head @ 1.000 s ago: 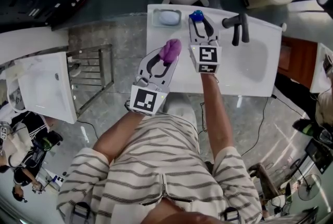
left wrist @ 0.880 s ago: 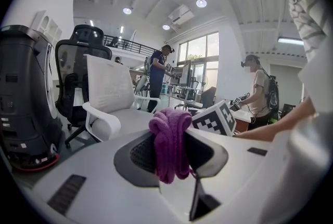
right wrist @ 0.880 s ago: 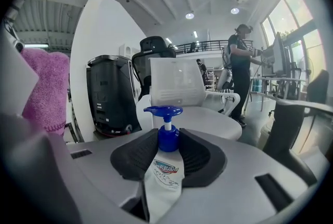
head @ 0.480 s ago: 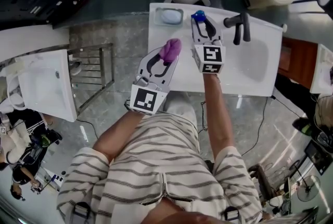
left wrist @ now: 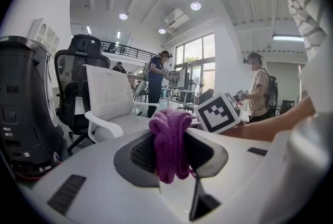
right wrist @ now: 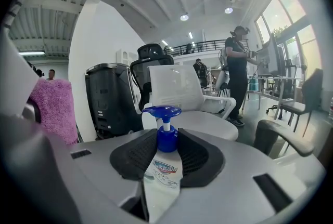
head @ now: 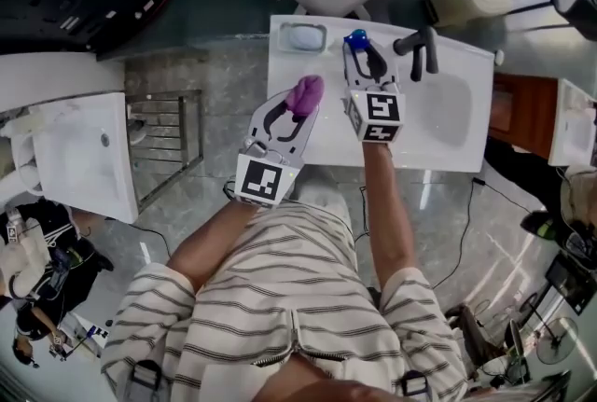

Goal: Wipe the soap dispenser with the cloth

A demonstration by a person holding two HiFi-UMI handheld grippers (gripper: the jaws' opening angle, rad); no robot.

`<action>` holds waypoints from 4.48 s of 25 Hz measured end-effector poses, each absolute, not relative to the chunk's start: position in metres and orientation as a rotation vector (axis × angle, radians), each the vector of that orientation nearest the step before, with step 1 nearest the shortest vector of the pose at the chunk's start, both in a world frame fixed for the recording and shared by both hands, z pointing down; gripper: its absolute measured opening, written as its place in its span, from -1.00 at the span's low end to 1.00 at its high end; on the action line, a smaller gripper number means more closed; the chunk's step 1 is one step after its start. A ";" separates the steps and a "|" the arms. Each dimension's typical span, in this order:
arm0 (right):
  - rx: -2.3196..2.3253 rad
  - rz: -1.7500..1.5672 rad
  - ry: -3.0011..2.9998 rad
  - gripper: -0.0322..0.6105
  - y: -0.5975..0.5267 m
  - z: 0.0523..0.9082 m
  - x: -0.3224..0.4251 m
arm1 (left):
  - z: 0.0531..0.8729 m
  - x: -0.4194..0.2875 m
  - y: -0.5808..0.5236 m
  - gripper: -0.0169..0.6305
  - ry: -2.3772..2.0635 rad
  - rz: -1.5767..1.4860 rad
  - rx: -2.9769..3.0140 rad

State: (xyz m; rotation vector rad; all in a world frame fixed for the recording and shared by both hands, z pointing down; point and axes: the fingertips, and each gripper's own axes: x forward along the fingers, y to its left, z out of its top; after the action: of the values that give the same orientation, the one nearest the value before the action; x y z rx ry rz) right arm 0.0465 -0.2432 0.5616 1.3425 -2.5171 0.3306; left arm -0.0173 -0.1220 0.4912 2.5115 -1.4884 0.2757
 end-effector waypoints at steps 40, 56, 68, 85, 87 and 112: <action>1.433 0.283 -2.615 -0.49 -0.148 0.397 0.046 | 0.428 -0.013 -0.096 -0.55 -1.373 0.275 2.743; 1.469 0.252 -2.616 -0.49 -0.137 0.382 0.047 | 0.419 -0.001 -0.092 -0.55 -1.313 0.252 2.818; 1.487 0.254 -2.618 -0.49 -0.128 0.378 0.050 | 0.422 0.028 -0.078 -0.55 -1.203 0.267 2.908; 1.502 0.228 -2.593 -0.49 -0.120 0.376 0.053 | 0.429 0.054 -0.075 -0.55 -1.101 0.294 2.974; 1.497 0.227 -2.594 -0.49 -0.119 0.375 0.052 | 0.430 0.057 -0.075 -0.55 -1.087 0.299 2.981; 1.518 0.238 -2.614 -0.49 -0.118 0.364 0.062 | 0.466 0.064 -0.083 -0.55 -1.050 0.414 2.945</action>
State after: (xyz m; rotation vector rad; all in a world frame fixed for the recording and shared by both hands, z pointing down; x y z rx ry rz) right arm 0.0621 -0.1181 0.3638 1.5184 -2.6143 0.2379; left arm 0.0643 -0.0832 0.4656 2.9449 -1.0504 0.4143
